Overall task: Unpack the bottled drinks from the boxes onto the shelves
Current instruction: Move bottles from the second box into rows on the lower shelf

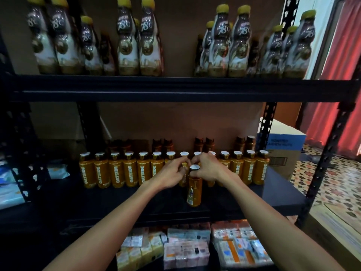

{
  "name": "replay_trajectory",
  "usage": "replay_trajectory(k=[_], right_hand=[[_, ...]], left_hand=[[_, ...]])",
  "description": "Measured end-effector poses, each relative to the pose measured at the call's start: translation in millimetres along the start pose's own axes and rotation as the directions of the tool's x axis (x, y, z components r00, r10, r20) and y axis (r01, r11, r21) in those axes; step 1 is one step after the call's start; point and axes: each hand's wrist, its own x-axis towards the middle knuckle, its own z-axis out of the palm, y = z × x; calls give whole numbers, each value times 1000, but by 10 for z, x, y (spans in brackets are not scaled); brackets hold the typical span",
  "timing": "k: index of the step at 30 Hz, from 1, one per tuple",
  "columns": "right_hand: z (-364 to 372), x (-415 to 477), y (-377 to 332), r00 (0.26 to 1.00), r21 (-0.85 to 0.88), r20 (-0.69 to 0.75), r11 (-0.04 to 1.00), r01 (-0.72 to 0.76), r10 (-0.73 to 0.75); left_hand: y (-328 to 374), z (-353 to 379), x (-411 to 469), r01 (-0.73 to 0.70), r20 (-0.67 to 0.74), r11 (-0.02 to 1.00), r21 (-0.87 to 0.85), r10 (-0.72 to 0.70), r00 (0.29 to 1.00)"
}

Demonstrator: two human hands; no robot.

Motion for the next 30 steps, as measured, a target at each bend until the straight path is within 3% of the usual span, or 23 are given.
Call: replay_trajectory(k=[3, 7, 14, 19, 24, 30], right_hand=[[1, 29, 21, 1000, -59, 9, 998, 2, -1], [-21, 47, 3, 994, -110, -17, 988, -109, 107], [-142, 59, -59, 994, 138, 85, 988, -73, 62], [-29, 104, -20, 994, 46, 24, 993, -111, 110], [-83, 107, -17, 995, 233, 78, 969, -81, 64], [63, 144, 89, 993, 134, -6, 984, -114, 116]], left_hand=[[-20, -11, 40, 2, 13, 1000, -6, -2, 1000], [-22, -19, 117, 9, 34, 1000, 21, -10, 999], [-21, -33, 195, 11, 57, 1000, -5, -11, 998], [1, -63, 203, 24, 79, 1000, 20, -25, 997], [22, -80, 194, 15, 82, 999, 48, -19, 996], [50, -78, 191, 27, 91, 999, 46, -31, 995]])
